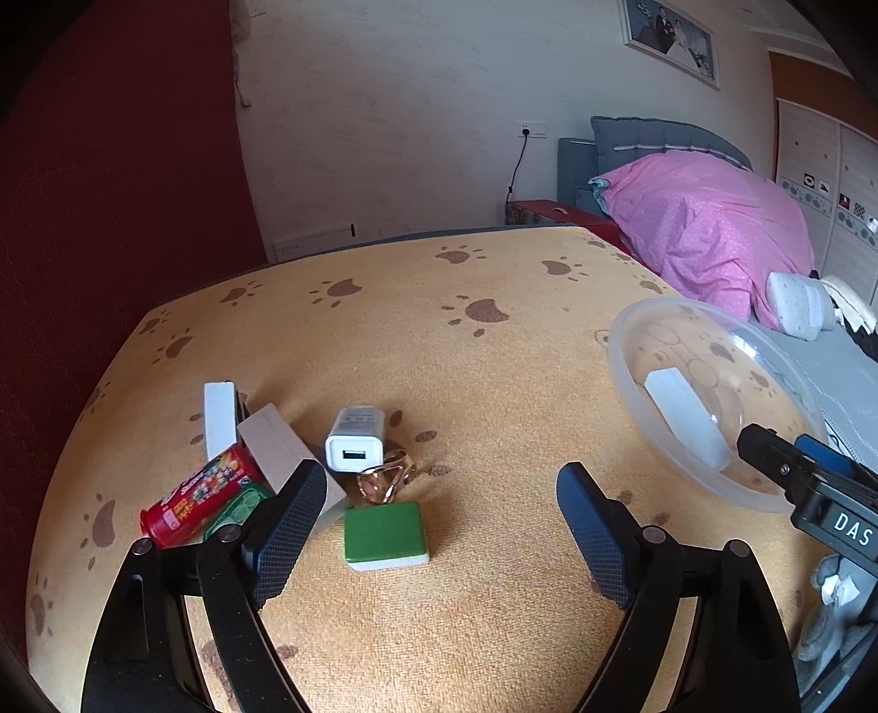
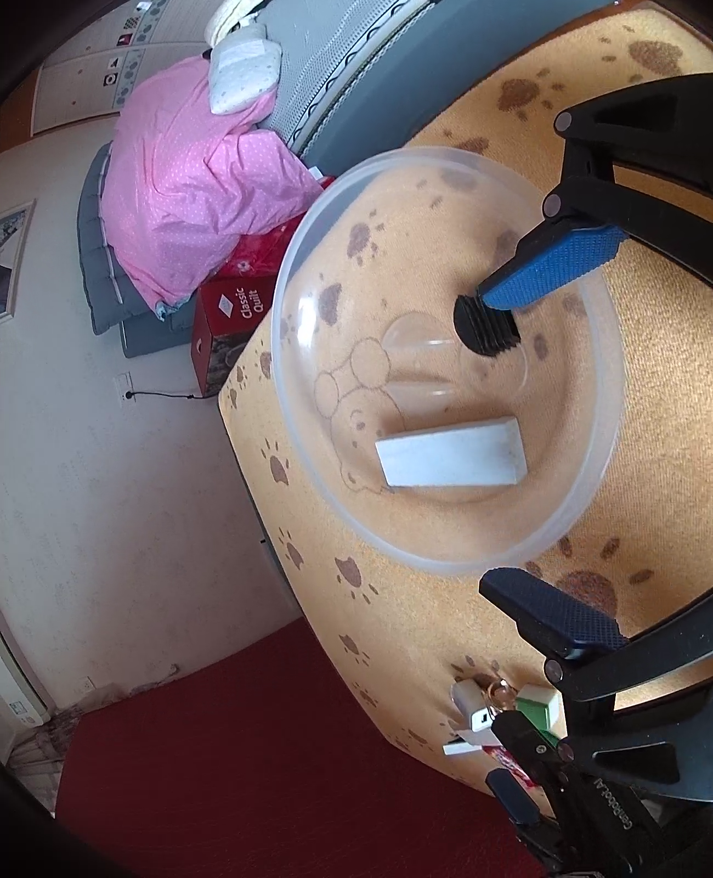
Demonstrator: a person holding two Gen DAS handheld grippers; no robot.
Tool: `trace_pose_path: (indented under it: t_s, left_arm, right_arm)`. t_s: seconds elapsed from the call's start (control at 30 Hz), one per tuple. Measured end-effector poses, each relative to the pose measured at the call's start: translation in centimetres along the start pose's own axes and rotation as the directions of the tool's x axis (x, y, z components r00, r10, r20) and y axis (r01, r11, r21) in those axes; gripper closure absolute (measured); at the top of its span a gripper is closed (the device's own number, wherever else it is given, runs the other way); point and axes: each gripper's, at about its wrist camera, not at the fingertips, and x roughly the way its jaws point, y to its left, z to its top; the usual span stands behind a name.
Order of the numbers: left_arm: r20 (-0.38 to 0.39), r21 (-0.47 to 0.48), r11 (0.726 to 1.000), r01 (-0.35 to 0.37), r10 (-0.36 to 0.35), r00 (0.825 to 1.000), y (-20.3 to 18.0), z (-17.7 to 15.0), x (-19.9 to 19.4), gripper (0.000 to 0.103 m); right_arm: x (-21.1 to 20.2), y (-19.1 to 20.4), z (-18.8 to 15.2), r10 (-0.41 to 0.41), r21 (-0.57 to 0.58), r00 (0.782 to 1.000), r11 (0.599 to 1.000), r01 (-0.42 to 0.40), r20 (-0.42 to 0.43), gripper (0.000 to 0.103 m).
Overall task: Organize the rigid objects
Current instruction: 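Withdraw both grippers from the bowl back toward the remaining objects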
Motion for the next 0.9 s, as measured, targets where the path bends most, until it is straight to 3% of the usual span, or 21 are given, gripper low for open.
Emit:
trace_pose_path:
  t_s: [0.3, 0.9]
  left_arm:
    - [0.017, -0.016, 0.999, -0.034, 0.034, 0.999, 2.1, -0.8, -0.5, 0.015]
    - [0.009, -0.117, 0.991, -0.058, 0.059, 0.998, 7.7, -2.6, -1.0, 0.015]
  right_arm:
    - [-0.6, 2.9, -1.1, 0.047, -0.034, 0.999, 0.998, -0.047, -0.005, 0.005]
    - [-0.9, 9.0, -2.2, 0.046, -0.173, 0.999, 0.984, -0.045, 0.004, 0.005]
